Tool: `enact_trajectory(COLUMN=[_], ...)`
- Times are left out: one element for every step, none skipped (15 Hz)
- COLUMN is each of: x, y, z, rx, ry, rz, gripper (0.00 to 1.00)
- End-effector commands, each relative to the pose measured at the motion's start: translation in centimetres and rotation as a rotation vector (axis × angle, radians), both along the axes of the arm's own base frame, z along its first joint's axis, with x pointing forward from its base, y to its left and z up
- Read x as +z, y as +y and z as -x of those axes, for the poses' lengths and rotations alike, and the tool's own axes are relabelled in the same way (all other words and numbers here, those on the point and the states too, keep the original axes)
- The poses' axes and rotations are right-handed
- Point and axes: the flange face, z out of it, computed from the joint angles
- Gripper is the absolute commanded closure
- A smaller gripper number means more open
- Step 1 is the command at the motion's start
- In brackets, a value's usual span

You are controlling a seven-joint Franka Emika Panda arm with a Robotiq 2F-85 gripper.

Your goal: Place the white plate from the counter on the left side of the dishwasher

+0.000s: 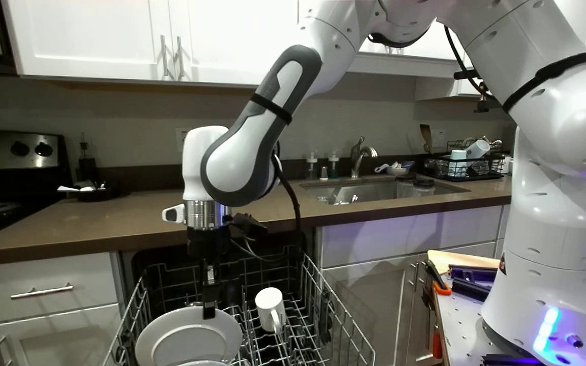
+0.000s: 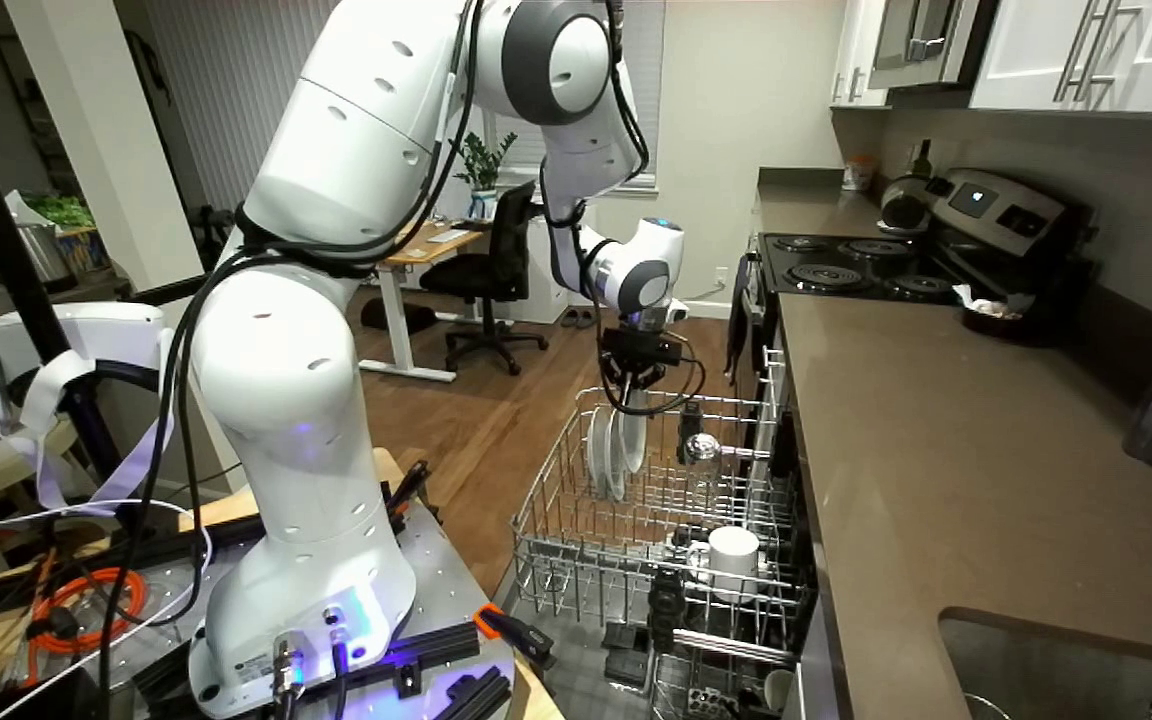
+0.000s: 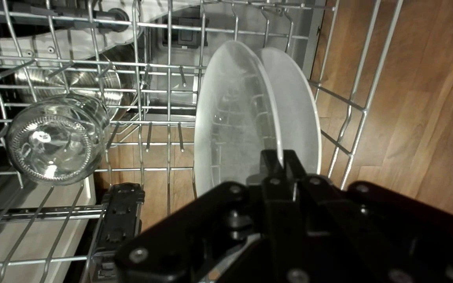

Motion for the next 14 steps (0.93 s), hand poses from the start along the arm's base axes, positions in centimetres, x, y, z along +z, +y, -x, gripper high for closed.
enact_trajectory(x=[0.1,-0.2,-0.5,-0.8,-1.2,-1.5,-1.9,-2.2,-2.6,-2.9,-3.2,-3.5,-3.9,-4.1], y=[0.4,0.4,0.4,0.5,0.5,0.5,0.5,0.5,0.5,0.5,0.5,0.5,0.5,0.6], z=[-1.0,-1.2,-1.4,-1.5,-1.7,-1.8,-2.0,-2.1,-2.2,-2.4,-2.5,-2.6,-2.7,-2.8], rx=[0.018,0.019,0.019,0.020,0.019,0.019,0.020,0.020,0.020,0.018,0.019,0.019,0.020,0.020], ry=[0.015,0.019,0.023,0.025,0.027,0.029,0.031,0.035,0.037,0.043,0.047,0.051,0.059,0.066], rz=[-0.025,-0.027,-0.030,-0.033,-0.036,-0.040,-0.044,-0.048,-0.052,-0.054,-0.056,-0.060,-0.062,-0.064], gripper=[0.95,0.95,0.95,0.95,0.95,0.95,0.95,0.95,0.95,0.95,0.95,0.95,0.95,0.95])
